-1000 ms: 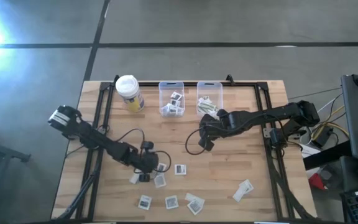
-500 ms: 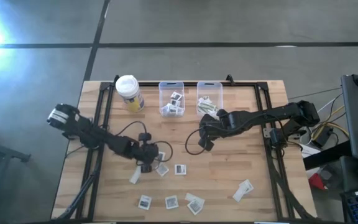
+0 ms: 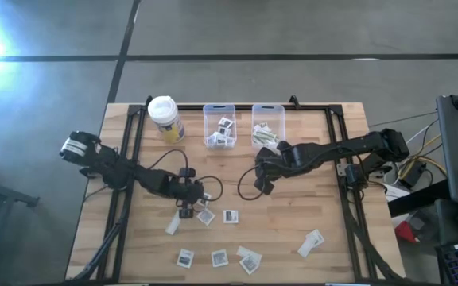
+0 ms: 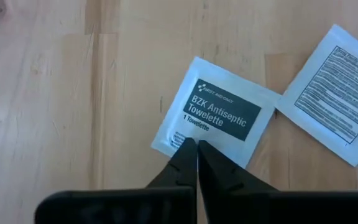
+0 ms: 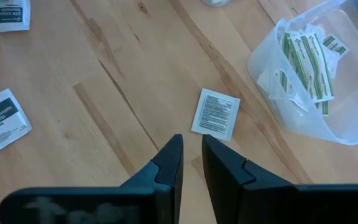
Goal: Pick & Place First Aid Supplies
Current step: Put the towelette pack into the left transparent bin
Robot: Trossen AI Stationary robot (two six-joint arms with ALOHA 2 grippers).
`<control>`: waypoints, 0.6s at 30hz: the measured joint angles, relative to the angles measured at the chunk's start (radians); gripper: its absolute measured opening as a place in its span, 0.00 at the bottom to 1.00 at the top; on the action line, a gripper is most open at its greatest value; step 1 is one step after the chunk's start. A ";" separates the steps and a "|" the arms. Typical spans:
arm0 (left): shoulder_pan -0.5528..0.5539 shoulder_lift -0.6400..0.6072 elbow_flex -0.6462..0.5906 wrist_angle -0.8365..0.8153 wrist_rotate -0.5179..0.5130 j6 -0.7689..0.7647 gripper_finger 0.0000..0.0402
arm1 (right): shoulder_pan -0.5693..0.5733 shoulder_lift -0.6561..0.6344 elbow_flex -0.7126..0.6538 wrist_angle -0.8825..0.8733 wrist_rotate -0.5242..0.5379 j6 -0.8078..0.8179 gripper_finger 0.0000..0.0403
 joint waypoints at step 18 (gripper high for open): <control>0.003 -0.212 0.024 0.003 0.022 0.030 0.07 | 0.010 0.000 0.000 0.000 -0.001 0.002 0.14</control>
